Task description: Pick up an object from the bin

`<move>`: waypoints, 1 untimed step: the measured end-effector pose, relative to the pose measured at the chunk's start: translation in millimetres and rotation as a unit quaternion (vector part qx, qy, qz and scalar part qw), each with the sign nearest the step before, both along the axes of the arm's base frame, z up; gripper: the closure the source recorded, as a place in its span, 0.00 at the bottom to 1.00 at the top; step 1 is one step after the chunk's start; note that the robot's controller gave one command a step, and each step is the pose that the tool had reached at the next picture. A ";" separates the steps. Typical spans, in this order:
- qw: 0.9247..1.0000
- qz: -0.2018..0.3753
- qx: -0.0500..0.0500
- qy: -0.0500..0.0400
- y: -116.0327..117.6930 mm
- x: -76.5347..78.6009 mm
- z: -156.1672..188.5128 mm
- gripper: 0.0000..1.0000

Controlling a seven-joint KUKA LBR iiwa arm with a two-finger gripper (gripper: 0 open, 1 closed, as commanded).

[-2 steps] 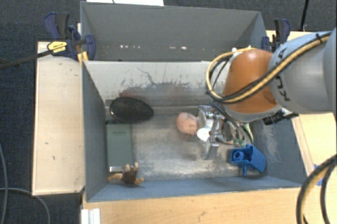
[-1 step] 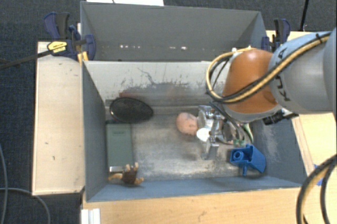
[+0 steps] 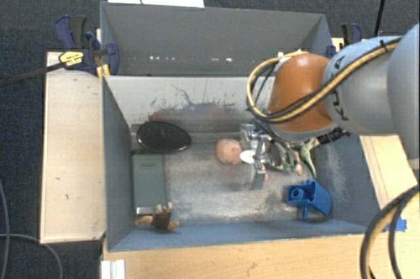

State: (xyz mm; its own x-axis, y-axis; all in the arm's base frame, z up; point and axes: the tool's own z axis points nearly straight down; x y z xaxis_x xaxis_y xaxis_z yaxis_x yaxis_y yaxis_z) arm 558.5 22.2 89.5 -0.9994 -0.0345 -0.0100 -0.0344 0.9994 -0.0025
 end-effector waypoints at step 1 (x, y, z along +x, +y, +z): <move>0.998 0.067 0.001 -0.003 -42.5 26.7 -13.0 1.00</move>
Offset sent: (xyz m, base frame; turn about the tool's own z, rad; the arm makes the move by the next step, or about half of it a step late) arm 0.0000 0.0000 0.0000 0.0000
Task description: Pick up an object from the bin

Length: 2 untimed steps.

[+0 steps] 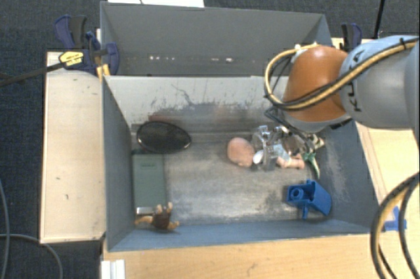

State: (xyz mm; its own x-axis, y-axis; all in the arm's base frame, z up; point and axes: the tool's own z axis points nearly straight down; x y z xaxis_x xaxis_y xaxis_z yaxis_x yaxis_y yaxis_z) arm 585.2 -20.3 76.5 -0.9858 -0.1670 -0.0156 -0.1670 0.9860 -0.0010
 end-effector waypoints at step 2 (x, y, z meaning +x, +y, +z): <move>1.000 0.007 0.001 0.009 -15.5 -14.2 45.5 1.00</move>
Offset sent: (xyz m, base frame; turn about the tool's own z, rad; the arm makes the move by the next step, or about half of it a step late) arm -0.0230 -0.0385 0.1068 -0.0260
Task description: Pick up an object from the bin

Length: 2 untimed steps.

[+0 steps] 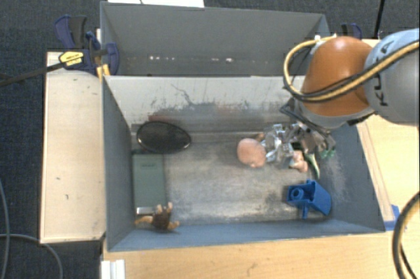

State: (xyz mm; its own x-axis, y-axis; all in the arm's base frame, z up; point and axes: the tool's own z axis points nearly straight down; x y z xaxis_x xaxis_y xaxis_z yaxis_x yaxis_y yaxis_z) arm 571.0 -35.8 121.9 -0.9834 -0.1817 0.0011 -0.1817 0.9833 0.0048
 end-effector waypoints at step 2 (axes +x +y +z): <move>1.000 0.004 -0.001 0.004 0.5 -3.8 29.8 1.00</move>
Offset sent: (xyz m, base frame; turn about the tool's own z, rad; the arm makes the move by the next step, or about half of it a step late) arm -0.0198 -0.0093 0.1616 -0.0347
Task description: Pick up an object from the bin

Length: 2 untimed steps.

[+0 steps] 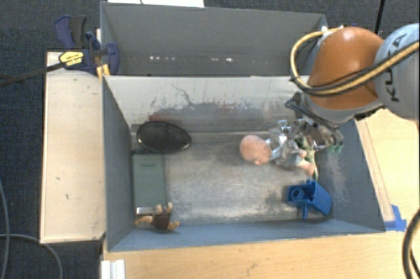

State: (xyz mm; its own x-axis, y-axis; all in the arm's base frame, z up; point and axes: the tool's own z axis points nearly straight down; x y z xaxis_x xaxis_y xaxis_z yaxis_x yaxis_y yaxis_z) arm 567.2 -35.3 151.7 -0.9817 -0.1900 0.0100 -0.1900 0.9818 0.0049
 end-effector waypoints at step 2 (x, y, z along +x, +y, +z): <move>1.000 0.014 0.000 0.002 11.9 -20.1 -7.1 1.00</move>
Offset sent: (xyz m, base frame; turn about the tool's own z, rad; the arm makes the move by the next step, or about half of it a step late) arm -0.0631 -0.0103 0.1020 -0.0807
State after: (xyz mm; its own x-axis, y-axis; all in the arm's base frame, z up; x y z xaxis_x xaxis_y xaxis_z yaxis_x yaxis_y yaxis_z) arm 547.1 -23.4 144.6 -0.9758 -0.2182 0.0140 -0.2181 0.9759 0.0063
